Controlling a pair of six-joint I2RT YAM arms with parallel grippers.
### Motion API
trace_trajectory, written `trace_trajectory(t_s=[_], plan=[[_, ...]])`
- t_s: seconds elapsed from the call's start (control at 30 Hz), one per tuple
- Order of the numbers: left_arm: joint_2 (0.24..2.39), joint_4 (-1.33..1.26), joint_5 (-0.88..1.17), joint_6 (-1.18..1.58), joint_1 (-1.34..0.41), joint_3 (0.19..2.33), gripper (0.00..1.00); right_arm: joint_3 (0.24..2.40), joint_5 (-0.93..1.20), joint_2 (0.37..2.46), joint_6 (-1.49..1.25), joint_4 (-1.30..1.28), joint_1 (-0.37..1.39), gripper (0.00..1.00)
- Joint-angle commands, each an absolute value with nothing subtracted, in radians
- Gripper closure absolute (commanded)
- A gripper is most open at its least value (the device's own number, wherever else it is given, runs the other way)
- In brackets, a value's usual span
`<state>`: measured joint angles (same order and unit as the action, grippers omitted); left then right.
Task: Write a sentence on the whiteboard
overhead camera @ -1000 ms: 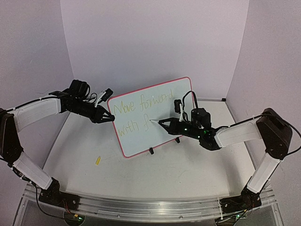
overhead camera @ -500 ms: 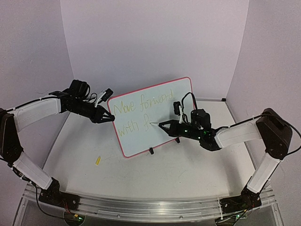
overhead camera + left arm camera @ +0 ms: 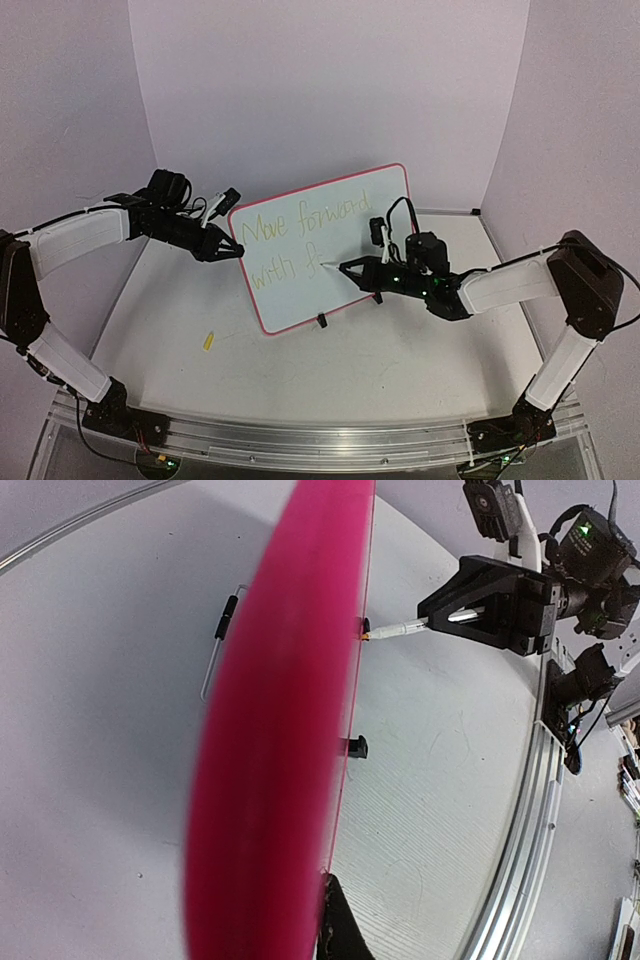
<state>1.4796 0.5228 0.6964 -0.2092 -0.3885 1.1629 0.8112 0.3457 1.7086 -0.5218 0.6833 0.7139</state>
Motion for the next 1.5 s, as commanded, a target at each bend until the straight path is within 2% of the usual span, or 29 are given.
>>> trace_trajectory(t_s=[0.0,0.47,1.47], plan=[[1.531,0.563,0.607,-0.255,-0.427,1.156,1.00,0.847,0.285,1.664,-0.496,0.663,0.711,1.00],[1.528,0.563,0.607,-0.255,-0.428,1.157,1.00,0.900,0.285,1.670,-0.488,0.661,0.710,1.00],[1.528,0.563,0.604,-0.256,-0.430,1.155,1.00,0.798,0.248,1.637,-0.515,0.664,0.710,1.00]])
